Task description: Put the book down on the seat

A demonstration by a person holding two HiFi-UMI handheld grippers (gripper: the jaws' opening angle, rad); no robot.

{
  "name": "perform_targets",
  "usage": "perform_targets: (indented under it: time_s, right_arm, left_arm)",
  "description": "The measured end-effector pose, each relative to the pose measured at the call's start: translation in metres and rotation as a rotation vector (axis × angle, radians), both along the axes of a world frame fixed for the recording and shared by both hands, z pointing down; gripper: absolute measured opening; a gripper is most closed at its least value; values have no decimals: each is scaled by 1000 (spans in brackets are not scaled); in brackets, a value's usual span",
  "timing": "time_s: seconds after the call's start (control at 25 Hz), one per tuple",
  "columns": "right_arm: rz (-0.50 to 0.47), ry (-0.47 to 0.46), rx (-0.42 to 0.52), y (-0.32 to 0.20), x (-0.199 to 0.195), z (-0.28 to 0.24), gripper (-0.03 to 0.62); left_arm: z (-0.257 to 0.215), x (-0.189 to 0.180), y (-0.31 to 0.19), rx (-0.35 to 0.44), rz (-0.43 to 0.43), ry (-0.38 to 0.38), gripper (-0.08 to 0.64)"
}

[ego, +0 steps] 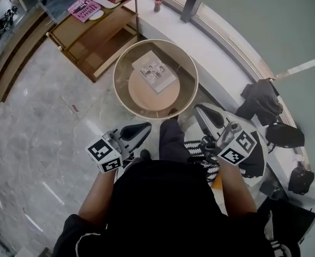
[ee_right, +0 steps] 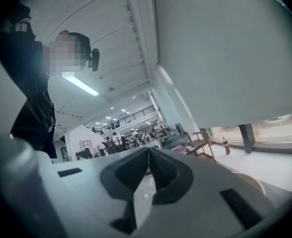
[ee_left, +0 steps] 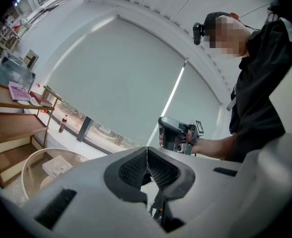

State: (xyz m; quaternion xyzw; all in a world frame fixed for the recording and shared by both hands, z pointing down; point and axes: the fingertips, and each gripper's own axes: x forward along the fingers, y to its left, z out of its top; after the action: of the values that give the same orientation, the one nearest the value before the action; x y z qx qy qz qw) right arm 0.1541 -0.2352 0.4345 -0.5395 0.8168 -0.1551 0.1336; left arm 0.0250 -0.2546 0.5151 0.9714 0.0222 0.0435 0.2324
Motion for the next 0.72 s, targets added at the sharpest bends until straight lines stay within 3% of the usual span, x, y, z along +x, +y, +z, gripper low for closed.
perform_targets:
  time_s: [0.28, 0.48, 0.72]
  right_arm:
    - [-127, -26, -40, -88, 59, 22, 29]
    - [-209, 12, -60, -146, 110, 29, 29]
    - [-295, 61, -125, -207, 168, 72, 31]
  left_arm:
    - [20, 48, -65, -75, -130, -43, 24]
    - [13, 85, -118, -109, -257, -30, 25]
    - [28, 115, -170, -120, -383, -77, 25]
